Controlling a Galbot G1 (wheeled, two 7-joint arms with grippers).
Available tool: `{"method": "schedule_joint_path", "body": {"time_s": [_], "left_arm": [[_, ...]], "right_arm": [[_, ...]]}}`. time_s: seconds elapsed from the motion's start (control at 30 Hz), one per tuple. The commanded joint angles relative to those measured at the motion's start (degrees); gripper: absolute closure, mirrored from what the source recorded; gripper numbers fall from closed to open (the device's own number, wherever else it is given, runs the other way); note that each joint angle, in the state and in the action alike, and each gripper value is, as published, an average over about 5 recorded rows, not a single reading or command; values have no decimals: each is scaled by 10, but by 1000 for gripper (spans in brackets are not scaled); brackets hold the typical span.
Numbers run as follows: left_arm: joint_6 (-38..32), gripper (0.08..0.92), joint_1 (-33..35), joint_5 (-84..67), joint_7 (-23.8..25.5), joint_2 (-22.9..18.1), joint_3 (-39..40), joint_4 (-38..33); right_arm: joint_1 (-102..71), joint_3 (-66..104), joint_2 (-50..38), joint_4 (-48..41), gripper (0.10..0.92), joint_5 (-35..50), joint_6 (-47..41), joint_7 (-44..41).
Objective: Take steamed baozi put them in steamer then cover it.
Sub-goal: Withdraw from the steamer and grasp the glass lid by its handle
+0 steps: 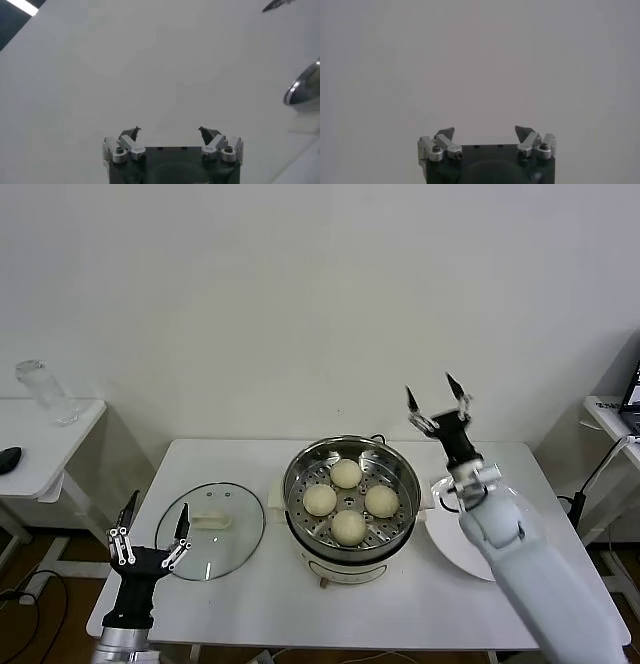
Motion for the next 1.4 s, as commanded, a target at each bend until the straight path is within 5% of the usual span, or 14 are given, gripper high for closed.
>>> {"method": "schedule_joint_path", "body": {"time_s": [0.03,0.6,1.4], "left_arm": [[-3,177,1,179,-10,12,-14,47],[127,177,-66,297,-8,39,43,174],[134,177,-223,327,-29,12,69,346]], "right_arm": [[-228,170,55,15,203,6,60,27],[-284,196,76,60,203,10,47,19],[-315,215,123,59,203,-27,57,15]]}}
